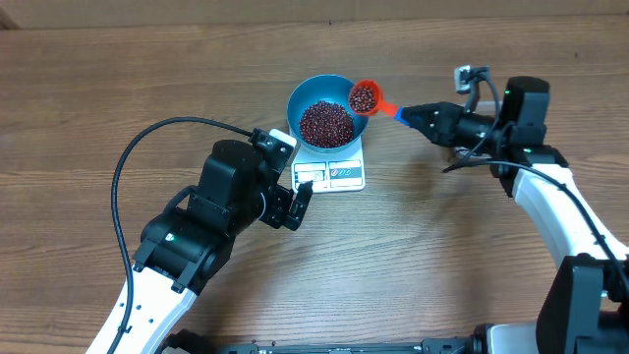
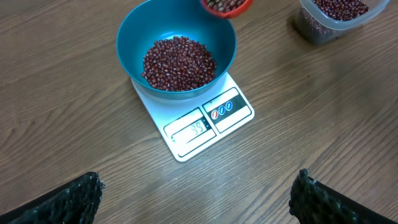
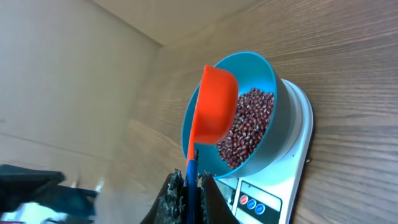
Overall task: Scoop item into bowl and weigh 150g on scale
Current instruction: 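Tilt the red scoop to pour beans into the blue bowl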
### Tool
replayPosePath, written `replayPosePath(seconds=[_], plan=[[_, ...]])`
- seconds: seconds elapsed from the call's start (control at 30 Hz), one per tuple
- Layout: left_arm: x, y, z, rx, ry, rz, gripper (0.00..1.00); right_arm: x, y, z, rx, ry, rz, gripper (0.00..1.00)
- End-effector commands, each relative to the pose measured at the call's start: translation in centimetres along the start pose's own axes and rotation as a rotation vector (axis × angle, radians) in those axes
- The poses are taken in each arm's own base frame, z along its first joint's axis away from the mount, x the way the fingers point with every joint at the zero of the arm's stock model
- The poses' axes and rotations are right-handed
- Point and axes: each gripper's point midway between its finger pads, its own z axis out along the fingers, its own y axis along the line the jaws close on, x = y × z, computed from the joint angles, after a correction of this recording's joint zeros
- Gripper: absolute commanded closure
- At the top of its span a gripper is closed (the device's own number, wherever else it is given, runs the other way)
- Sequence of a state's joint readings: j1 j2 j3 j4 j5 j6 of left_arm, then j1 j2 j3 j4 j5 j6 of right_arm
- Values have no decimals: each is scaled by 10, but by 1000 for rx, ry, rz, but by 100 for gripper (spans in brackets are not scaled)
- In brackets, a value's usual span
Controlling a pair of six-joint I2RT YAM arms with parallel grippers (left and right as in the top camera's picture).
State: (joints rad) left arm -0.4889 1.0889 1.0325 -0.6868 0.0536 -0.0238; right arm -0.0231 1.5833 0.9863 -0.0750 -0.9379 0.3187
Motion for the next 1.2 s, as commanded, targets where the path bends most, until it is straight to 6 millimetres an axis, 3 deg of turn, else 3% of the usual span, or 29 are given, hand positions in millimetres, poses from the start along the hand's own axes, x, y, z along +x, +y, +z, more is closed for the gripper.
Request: replayPosePath(seconds=[0.0, 0.27, 0.47, 0.77, 1.17], plan=[[0, -1, 1, 11, 2, -13, 0, -4, -4, 14, 81, -17, -68, 96], [0, -1, 1, 11, 2, -13, 0, 3, 0, 40, 194, -13, -270, 96], [0, -1, 1, 11, 2, -13, 1, 4, 7, 48, 208, -8, -442, 96], [1, -1, 1, 11, 3, -13, 0, 6, 11, 52, 199, 22, -725, 96], [1, -1, 1, 11, 3, -13, 1, 6, 11, 52, 199, 37, -862, 96]])
